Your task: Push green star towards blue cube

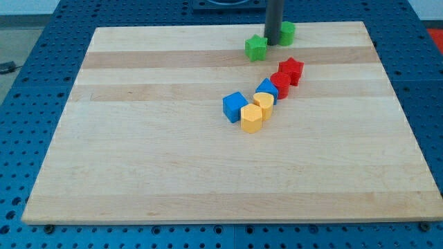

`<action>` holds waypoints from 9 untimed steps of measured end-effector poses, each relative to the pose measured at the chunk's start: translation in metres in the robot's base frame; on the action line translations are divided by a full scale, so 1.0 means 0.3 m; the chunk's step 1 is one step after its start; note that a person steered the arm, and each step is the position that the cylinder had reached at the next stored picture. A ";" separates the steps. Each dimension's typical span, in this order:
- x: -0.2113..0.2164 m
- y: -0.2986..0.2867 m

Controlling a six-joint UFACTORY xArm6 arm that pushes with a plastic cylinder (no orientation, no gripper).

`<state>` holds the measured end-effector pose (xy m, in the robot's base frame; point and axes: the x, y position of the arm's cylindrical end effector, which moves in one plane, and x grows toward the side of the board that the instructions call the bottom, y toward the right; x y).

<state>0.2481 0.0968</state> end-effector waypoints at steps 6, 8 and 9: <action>0.091 -0.262; 0.181 -0.294; 0.229 -0.298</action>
<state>0.3166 0.0073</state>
